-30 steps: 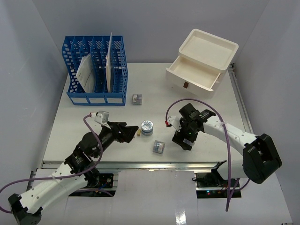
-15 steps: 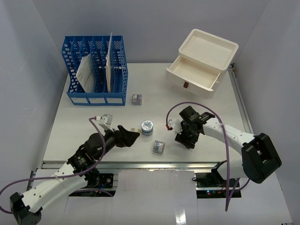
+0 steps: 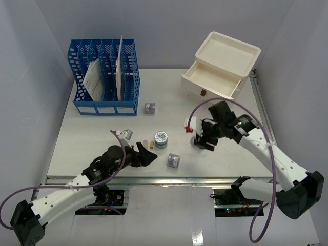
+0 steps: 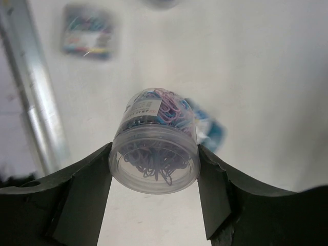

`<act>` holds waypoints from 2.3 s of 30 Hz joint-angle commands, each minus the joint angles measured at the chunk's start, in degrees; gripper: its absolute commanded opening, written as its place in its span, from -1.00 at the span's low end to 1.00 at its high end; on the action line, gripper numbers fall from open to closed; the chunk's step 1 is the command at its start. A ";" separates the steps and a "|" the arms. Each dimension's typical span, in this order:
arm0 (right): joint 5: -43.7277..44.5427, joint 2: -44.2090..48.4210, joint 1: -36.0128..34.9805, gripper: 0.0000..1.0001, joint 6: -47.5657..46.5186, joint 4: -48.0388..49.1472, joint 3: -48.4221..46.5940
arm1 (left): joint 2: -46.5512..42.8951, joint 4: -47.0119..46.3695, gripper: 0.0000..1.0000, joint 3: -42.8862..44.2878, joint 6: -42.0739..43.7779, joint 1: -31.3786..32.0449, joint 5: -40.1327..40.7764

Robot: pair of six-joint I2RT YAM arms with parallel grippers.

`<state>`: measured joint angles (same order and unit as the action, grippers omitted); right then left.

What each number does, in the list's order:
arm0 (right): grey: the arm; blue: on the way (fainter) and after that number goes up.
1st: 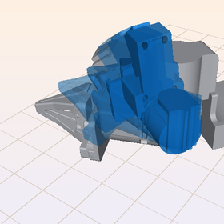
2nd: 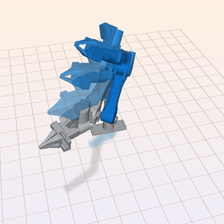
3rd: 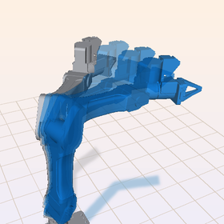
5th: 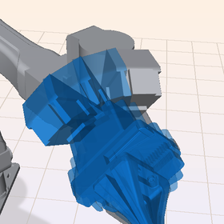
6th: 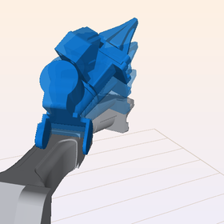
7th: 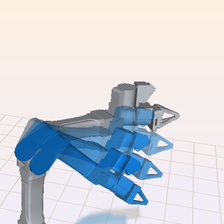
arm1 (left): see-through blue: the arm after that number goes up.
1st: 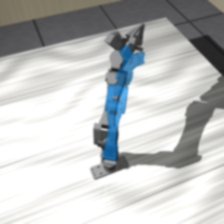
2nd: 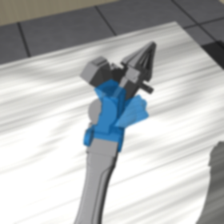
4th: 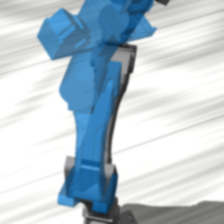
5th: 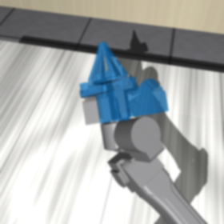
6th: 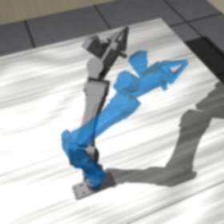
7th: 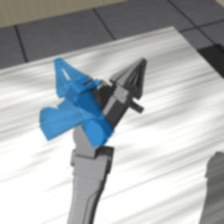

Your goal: Organize the desk

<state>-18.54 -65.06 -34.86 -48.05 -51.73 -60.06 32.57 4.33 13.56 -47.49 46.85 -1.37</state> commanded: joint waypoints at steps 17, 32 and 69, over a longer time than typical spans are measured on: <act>23.11 -2.64 26.14 -0.83 27.98 41.47 -9.23 | 16.67 -3.89 0.96 5.11 -0.19 1.16 -5.54; 20.28 -7.90 26.34 0.50 29.66 45.75 -7.61 | 17.85 -3.89 0.96 5.49 1.24 2.17 -5.58; -29.30 20.28 30.45 0.80 17.97 36.26 22.62 | 62.80 17.10 0.30 42.58 6.29 22.56 26.16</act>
<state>-44.32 -46.40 -5.75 -30.26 -16.99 -38.30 95.59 16.83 53.00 -41.34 68.61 19.84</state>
